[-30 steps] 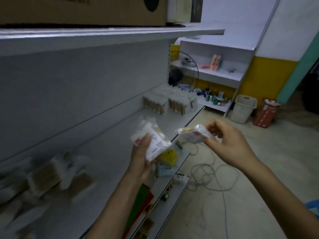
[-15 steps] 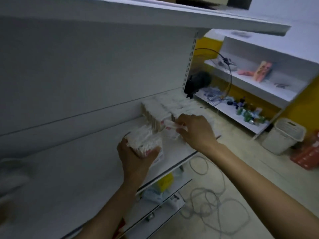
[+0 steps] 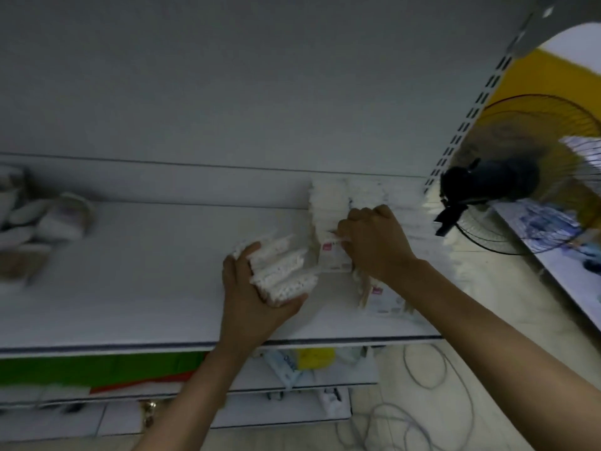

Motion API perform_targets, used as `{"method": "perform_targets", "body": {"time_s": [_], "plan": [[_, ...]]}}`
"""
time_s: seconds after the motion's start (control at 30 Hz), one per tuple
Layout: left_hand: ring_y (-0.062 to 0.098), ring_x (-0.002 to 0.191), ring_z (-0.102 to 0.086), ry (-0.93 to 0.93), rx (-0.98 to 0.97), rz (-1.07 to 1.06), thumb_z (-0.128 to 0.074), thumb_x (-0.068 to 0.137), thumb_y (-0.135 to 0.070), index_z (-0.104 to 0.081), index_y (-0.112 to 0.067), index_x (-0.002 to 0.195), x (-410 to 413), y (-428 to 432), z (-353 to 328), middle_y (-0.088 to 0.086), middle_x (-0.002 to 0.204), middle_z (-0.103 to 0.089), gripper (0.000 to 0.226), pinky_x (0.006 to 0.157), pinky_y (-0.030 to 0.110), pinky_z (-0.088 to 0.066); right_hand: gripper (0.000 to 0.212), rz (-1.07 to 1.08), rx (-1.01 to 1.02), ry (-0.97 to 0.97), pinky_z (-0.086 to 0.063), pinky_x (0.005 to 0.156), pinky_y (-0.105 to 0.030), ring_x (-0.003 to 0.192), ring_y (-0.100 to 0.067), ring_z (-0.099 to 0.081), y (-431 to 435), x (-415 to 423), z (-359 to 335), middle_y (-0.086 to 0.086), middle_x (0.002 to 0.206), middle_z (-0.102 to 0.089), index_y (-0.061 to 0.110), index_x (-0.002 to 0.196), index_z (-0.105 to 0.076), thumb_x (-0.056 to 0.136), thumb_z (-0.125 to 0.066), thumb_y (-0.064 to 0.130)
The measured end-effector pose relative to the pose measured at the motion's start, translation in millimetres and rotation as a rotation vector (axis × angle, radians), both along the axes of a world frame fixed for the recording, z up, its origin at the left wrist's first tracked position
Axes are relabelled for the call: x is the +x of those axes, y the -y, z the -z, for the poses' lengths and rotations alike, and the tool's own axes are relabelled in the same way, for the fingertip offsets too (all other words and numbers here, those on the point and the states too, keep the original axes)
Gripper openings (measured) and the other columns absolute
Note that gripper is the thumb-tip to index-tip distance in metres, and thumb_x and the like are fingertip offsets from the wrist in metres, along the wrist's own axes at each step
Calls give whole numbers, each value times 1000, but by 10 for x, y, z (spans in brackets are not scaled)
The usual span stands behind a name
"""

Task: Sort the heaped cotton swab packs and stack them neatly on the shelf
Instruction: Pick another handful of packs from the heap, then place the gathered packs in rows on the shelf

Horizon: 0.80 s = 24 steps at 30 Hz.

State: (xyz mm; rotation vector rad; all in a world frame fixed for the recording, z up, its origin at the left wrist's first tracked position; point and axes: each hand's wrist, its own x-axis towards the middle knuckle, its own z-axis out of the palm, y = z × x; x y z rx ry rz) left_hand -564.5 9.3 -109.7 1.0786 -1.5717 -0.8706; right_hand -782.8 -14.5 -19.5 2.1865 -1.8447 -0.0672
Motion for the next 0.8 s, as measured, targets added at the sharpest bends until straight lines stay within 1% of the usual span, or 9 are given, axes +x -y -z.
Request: {"method": "perform_targets", "body": {"time_s": [0.07, 0.1, 0.17, 0.23, 0.4, 0.47, 0.57, 0.7, 0.8], "plan": [[20, 128, -46, -4, -33, 6, -85, 56, -54, -35, -39, 130, 3, 31, 21, 12, 135, -41, 90, 109, 46, -39, 36, -26, -111, 24, -28, 74, -32, 65, -25, -61, -28, 8, 0, -5, 72, -65, 15, 79, -73, 45, -85, 10], [21, 128, -47, -23, -39, 13, -86, 56, -53, -36, -41, 130, 9, 50, 26, 11, 135, -42, 90, 109, 48, -39, 38, -74, -202, 82, -29, 75, -33, 67, -26, -61, -76, 40, 14, -6, 75, -65, 14, 83, -73, 47, -84, 10], [20, 126, -49, -67, -48, 8, -87, 56, -50, -35, -50, 126, 4, 66, 13, 10, 132, -45, 88, 108, 49, -39, 32, -220, -282, 247, -34, 74, -36, 75, -28, -61, -241, 188, 48, -8, 85, -66, 12, 97, -71, 66, -71, 17], [19, 125, -50, -89, -59, -6, -87, 55, -50, -35, -56, 123, -1, 53, -2, 8, 131, -47, 86, 108, 50, -39, 34, -315, -190, 466, -45, 70, -35, 77, -26, -62, -456, 398, 96, -6, 91, -67, 12, 107, -65, 79, -56, 29], [23, 131, -42, -3, -59, 61, -82, 55, -65, -27, -62, 126, 71, 58, 36, 7, 135, -41, 90, 111, 53, -33, 42, -254, -51, 748, -55, 71, -33, 87, -15, -63, -618, 519, 378, 0, 104, -68, 19, 125, -52, 90, -48, 42], [27, 137, -35, -14, -29, 125, -75, 62, -70, -24, -61, 131, 108, 74, 63, 10, 140, -35, 87, 112, 55, -29, 41, -244, -86, 746, -51, 75, -25, 90, -14, -61, -614, 509, 405, -1, 107, -67, 18, 127, -54, 91, -48, 38], [27, 136, -35, -48, -30, 135, -61, 78, -70, -26, -49, 136, 136, 89, 87, 9, 140, -35, 70, 109, 57, -33, 42, -210, -146, 685, -52, 75, -28, 89, -20, -62, -644, 511, 432, -4, 103, -67, 14, 127, -55, 91, -47, 33], [24, 133, -40, -50, 4, 96, -58, 82, -67, -30, -43, 135, 123, 89, 87, 7, 138, -37, 66, 105, 57, -39, 24, -207, -323, 521, -40, 79, -32, 78, -25, -62, -760, 456, 392, -2, 87, -67, 15, 98, -69, 89, -51, 26], [24, 132, -41, -40, 0, 85, -62, 79, -67, -31, -43, 134, 137, 97, 87, 8, 138, -36, 68, 104, 56, -40, 19, -199, -393, 387, -34, 81, -34, 78, -24, -62, -809, 367, 236, 0, 84, -68, 17, 90, -72, 87, -54, 23]]}}
